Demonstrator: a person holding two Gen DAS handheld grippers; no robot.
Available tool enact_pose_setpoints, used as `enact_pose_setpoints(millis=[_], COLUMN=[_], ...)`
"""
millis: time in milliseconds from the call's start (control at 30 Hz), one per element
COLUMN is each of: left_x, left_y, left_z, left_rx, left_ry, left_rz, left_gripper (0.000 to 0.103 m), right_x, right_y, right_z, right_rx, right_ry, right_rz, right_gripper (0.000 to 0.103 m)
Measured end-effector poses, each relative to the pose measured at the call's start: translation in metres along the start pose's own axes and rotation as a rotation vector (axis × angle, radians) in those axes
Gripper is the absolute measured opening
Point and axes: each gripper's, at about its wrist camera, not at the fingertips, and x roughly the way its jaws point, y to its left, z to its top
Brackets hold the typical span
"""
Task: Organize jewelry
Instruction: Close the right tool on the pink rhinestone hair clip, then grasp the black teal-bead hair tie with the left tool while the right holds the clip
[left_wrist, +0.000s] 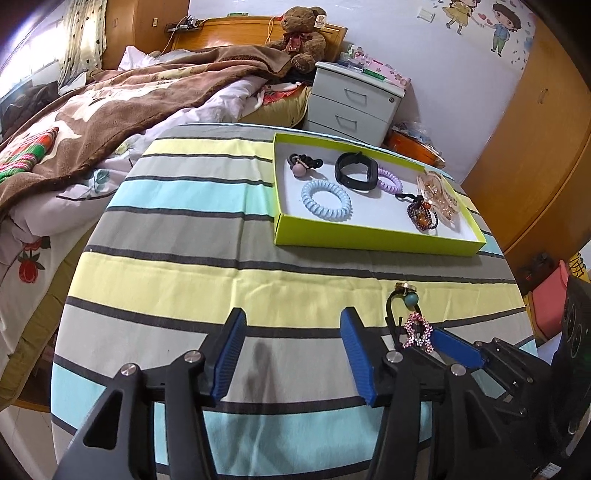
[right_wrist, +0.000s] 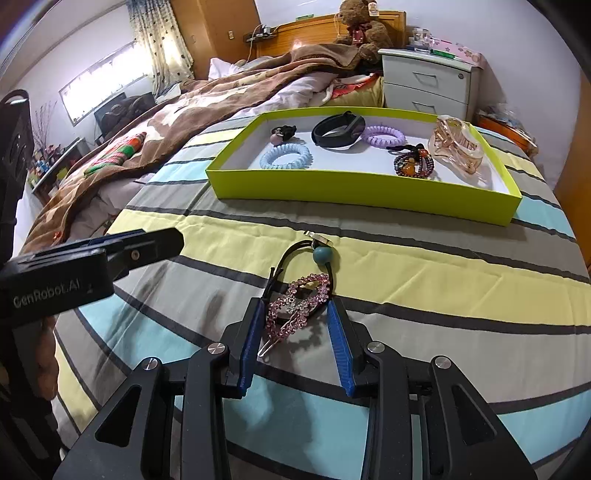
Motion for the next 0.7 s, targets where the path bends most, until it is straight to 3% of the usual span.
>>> enact_pose_setpoints(millis=[100, 167, 367, 700], left_x=[0.001, 0.001, 0.0, 0.002], left_y=[-0.001, -0.001, -0.001, -0.013], left_z=[-0.002, -0.004, -0.004, -0.007], left_rx=[0.002, 0.001, -0.001, 0.018], left_ry=[0.007, 0.01, 0.013, 0.026], left_rz=[-0.004, -0.006, 0.0, -0.008], left_gripper=[0.056, 0.056, 0.056, 0.056], right_x=[-0.002, -0.004, -0.01, -0.027], right_y=[0.001, 0.0, -0.003, -0.016], right_z=[-0.002, -0.004, -0.009, -0.015], right_rx=[-0.005, -0.006, -0.003, 0.029], right_ry=[-0.004, -0.006, -0.02, -0.053], right_rz=[-0.019, -0.025, -0.018, 0.03], right_gripper=[0.03, 0.019, 0.009, 0.006])
